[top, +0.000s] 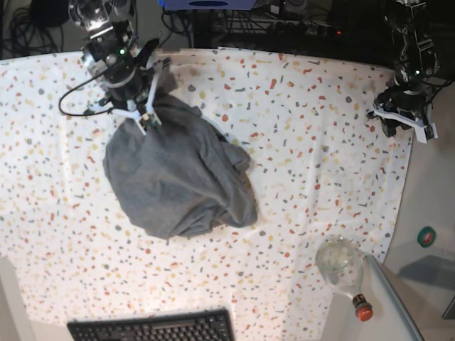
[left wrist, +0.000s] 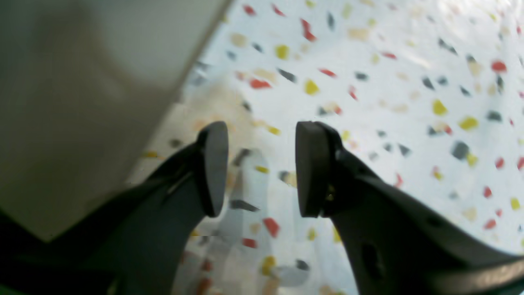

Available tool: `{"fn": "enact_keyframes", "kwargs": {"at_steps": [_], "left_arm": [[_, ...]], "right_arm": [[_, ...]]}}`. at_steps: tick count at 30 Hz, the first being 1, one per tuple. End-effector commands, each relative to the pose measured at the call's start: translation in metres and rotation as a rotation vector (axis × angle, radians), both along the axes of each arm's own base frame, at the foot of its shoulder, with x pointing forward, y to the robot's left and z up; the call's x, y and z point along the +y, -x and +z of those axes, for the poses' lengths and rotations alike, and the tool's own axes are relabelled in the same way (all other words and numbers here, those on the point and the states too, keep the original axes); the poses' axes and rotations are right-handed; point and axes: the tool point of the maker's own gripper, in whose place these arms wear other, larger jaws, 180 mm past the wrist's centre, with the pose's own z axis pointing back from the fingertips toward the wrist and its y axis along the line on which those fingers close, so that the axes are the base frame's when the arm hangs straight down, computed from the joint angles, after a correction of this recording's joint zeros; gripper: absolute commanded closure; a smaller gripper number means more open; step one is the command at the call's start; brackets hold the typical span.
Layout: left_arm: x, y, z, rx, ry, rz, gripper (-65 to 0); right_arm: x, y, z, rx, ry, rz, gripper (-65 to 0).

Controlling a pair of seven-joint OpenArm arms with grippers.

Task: Layout the t-shirt on the table in an organized manner, then fold the t-shirt properly
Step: 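Drag the grey t-shirt with the right gripper away from the left gripper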

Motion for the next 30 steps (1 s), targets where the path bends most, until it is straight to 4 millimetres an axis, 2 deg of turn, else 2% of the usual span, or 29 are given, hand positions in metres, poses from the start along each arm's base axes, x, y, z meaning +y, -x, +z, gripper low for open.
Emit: {"fn": "enact_keyframes", "kwargs": {"at_steps": [1, 6, 8, 10, 12, 15, 17, 20, 21, 23, 24, 25, 26, 28, 30], "left_arm": [[0.005, -0.01, 0.014, -0.047, -0.027, -0.006, -25.7], [-0.003, -0.013, 0.028, -0.078, -0.039, -0.035, -25.7], [-0.006, -0.012, 0.034, -0.087, -0.047, -0.047, -25.7], [-0.01, -0.012, 0.038, -0.095, -0.05, -0.061, -25.7], [-0.017, -0.012, 0.037, -0.09, -0.047, -0.083, -25.7], [-0.018, -0.007, 0.036, -0.082, -0.048, -0.085, -25.7], [-0.017, -0.001, 0.034, -0.071, -0.047, -0.082, -25.7], [-0.014, 0.008, 0.03, -0.05, -0.05, -0.076, -25.7], [-0.008, 0.014, 0.03, -0.042, -0.059, -0.065, -25.7], [-0.001, 0.018, 0.032, -0.042, -0.066, -0.043, -25.7], [0.002, 0.019, 0.032, -0.041, -0.068, -0.037, -25.7], [0.004, 0.021, 0.032, -0.039, -0.071, -0.03, -25.7], [0.005, 0.023, 0.032, -0.036, -0.072, -0.028, -25.7], [0.005, 0.023, 0.033, -0.038, -0.073, -0.028, -25.7], [0.005, 0.022, 0.033, -0.039, -0.073, -0.028, -25.7]], "right_arm": [[-0.024, -0.012, -0.001, -0.009, 0.043, -0.046, 0.0], [-0.113, -0.055, -0.02, 0.027, 0.121, -0.281, 0.0], [-0.141, -0.081, -0.019, 0.024, 0.137, -0.339, 0.0], [-0.158, -0.113, -0.011, -0.005, 0.147, -0.352, 0.0], [-0.167, -0.146, 0.003, -0.052, 0.138, -0.366, 0.0], [-0.17, -0.189, 0.032, -0.121, 0.12, -0.387, 0.0], [-0.178, -0.202, 0.052, -0.144, 0.117, -0.428, 0.0], [-0.201, -0.194, 0.09, -0.164, 0.116, -0.56, 0.0], [-0.202, -0.186, 0.101, -0.18, 0.117, -0.578, 0.0], [-0.193, -0.173, 0.122, -0.237, 0.107, -0.592, -19.4], [-0.182, -0.161, 0.13, -0.265, 0.095, -0.586, -29.3], [-0.165, -0.149, 0.136, -0.289, 0.078, -0.572, -36.3], [-0.145, -0.138, 0.138, -0.302, 0.051, -0.549, -38.3], [-0.092, -0.115, 0.133, -0.281, -0.011, -0.445, -36.9], [-0.044, -0.09, 0.119, -0.219, -0.078, -0.371, -36.3]]}}
